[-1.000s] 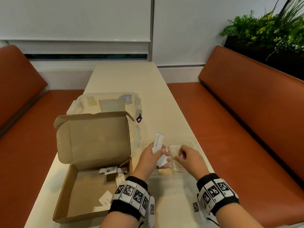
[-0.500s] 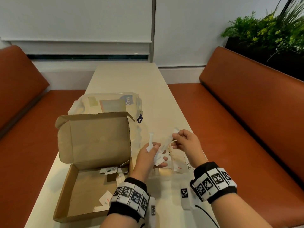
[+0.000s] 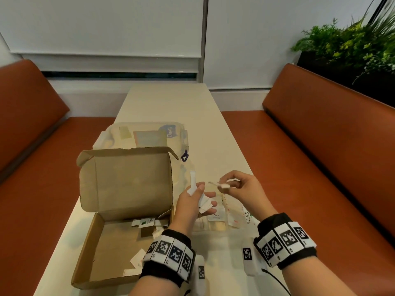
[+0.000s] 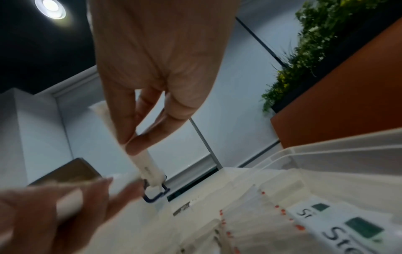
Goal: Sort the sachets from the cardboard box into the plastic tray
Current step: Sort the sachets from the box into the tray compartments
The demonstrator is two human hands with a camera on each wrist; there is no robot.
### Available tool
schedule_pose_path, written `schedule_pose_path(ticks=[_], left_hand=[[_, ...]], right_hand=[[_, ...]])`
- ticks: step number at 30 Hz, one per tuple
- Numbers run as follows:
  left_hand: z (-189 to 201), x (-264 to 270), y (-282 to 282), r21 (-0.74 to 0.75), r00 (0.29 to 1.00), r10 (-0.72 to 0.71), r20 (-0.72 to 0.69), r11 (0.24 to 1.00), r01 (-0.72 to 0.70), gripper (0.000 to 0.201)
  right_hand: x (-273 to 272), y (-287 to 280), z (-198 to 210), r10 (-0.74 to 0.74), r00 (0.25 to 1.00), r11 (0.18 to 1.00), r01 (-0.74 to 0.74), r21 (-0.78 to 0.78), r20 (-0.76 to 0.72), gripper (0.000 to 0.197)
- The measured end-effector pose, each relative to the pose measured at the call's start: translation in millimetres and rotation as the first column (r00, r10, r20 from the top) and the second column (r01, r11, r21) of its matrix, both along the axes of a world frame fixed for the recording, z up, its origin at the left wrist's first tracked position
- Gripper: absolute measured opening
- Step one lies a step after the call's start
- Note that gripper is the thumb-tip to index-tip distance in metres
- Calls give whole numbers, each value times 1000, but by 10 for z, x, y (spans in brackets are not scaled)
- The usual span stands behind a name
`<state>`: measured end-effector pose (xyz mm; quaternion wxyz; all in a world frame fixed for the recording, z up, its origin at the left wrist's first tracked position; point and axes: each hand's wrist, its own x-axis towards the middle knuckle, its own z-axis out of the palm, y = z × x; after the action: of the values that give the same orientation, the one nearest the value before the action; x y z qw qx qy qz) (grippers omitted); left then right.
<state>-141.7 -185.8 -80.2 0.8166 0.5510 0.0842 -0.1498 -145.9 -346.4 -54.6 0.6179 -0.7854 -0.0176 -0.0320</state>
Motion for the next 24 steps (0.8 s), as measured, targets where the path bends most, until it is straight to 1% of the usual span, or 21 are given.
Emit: schedule_pose_path(ticks=[2, 4, 6, 9, 12, 13, 15, 17, 18, 20, 21, 22, 24], left_hand=[[5, 12, -6, -8, 1000, -4, 27, 1000, 4, 16], [5, 27, -21, 70, 997, -15, 74, 997, 10, 15], [0, 33, -39, 145, 994, -13, 110, 989, -3, 13], [-3, 41, -49, 193, 989, -7, 148, 981, -22, 15], [-3, 39, -43, 186, 988, -39, 149, 982, 10, 15], [-2, 38, -40, 184, 988, -50, 149, 983, 22, 15], [-2, 31, -27, 181, 986, -69, 153, 983, 41, 15], [3, 21, -17, 157, 984, -77, 158, 986, 52, 16], [4, 21, -13, 136, 985, -78, 157, 989, 57, 17], [6, 29, -8, 111, 985, -92, 145, 991, 76, 22], [9, 34, -8, 109, 986, -103, 133, 990, 88, 27], [14, 36, -11, 107, 987, -110, 118, 989, 98, 31], [34, 38, -20, 97, 987, -121, 110, 989, 110, 29]], right_hand=[[-34, -6, -27, 63, 998, 994, -65, -86, -18, 16], [-64, -14, -74, 88, 996, 989, -90, -119, -28, 19], [-81, -27, -107, 86, 995, 988, -91, -125, -47, 23], [-82, -20, -134, 82, 993, 991, -91, -103, -88, 27], [-59, 15, -167, 48, 991, 999, -50, -16, -123, 24], [-54, 40, -165, 40, 990, 999, -35, 40, -138, 20], [-49, 88, -164, 40, 989, 995, -27, 91, -144, 4], [-18, 123, -187, -18, 992, 998, 25, 56, -125, 16], [11, 130, -198, -70, 990, 994, 80, 77, -126, 22], [71, 152, -191, -145, 979, 964, 172, 204, -141, 26], [99, 166, -188, -157, 976, 947, 193, 256, -153, 26], [125, 175, -191, -169, 973, 943, 206, 261, -157, 24], [158, 205, -192, -194, 968, 936, 232, 264, -162, 17]])
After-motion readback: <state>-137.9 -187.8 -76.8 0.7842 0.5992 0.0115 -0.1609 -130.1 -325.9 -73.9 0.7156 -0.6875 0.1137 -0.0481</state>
